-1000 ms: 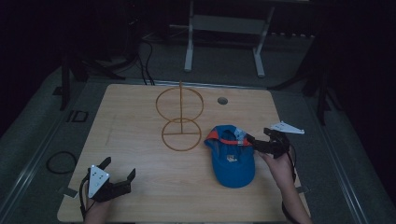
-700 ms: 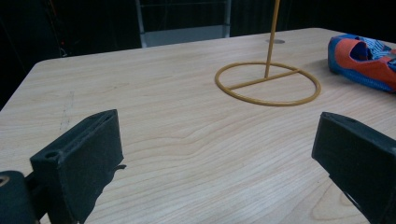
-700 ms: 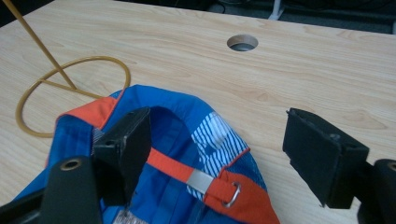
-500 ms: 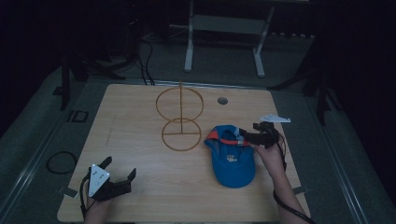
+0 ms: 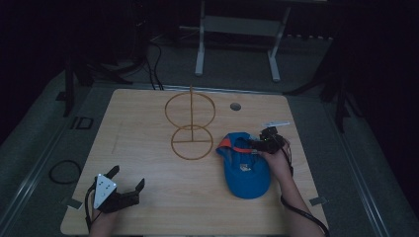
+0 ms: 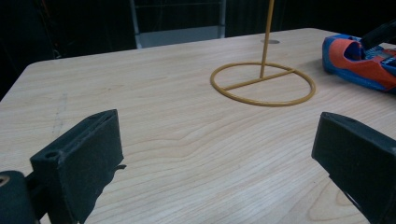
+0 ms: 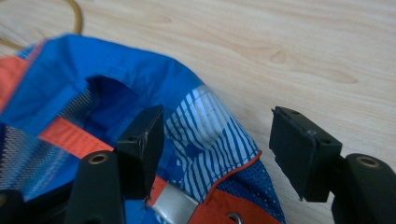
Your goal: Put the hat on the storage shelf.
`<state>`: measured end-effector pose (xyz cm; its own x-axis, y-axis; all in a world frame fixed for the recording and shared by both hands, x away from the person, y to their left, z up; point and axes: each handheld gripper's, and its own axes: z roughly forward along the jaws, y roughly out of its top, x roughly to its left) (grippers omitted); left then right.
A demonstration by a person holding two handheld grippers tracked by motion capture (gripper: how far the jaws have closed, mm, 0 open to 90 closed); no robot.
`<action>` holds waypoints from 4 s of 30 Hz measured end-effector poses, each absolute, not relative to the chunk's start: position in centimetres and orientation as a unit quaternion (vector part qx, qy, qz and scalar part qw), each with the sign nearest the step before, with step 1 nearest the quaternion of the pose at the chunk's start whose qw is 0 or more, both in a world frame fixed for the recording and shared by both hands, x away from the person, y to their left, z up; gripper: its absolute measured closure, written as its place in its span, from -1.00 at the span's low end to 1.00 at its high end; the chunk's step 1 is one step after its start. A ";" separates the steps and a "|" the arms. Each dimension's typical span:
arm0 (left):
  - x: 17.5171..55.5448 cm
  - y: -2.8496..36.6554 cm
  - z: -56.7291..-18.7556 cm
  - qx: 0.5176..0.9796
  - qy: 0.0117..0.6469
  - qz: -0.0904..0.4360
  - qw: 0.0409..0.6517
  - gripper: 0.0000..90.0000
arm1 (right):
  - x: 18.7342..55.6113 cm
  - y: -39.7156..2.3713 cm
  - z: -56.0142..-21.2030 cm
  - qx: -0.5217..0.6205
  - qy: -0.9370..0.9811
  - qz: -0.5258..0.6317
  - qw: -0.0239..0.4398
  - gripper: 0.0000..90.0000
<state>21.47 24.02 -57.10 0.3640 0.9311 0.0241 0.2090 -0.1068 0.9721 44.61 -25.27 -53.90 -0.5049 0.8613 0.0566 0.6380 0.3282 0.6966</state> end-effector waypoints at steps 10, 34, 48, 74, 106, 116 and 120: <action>21.4 24.1 -57.1 0.650 0.441 0.359 0.504 -0.91 | 44.4 -24.1 -55.4 0.436 0.827 0.301 0.190 0.23; 21.3 24.0 -57.1 0.649 0.445 0.362 0.501 -0.91 | 42.9 -23.1 -53.8 0.403 0.833 0.306 0.225 0.89; 21.4 23.6 -56.1 0.639 0.471 0.345 0.501 -0.92 | 39.3 -24.2 -46.5 0.379 0.799 0.376 0.276 0.89; 24.4 16.6 -43.8 0.732 0.337 0.287 0.518 -0.89 | 33.3 -24.6 -37.1 0.328 0.751 0.466 0.333 0.90; 30.8 2.7 -36.8 0.803 0.217 0.236 0.502 -0.66 | 29.2 -21.7 -37.1 0.259 0.770 0.511 0.279 0.89; 32.1 0.2 -37.5 0.824 0.206 0.209 0.484 -0.20 | 28.6 -21.0 -36.8 0.243 0.774 0.512 0.282 0.89; 32.4 -0.1 -37.3 0.826 0.211 0.205 0.480 -0.03 | 28.4 -20.9 -36.9 0.241 0.775 0.511 0.283 0.89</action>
<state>32.39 -0.05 -37.32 0.8263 0.5464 0.1365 0.1516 -0.4491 0.8805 28.44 -20.91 -36.86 -0.7237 0.6627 -0.1926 0.0839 0.3616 0.9286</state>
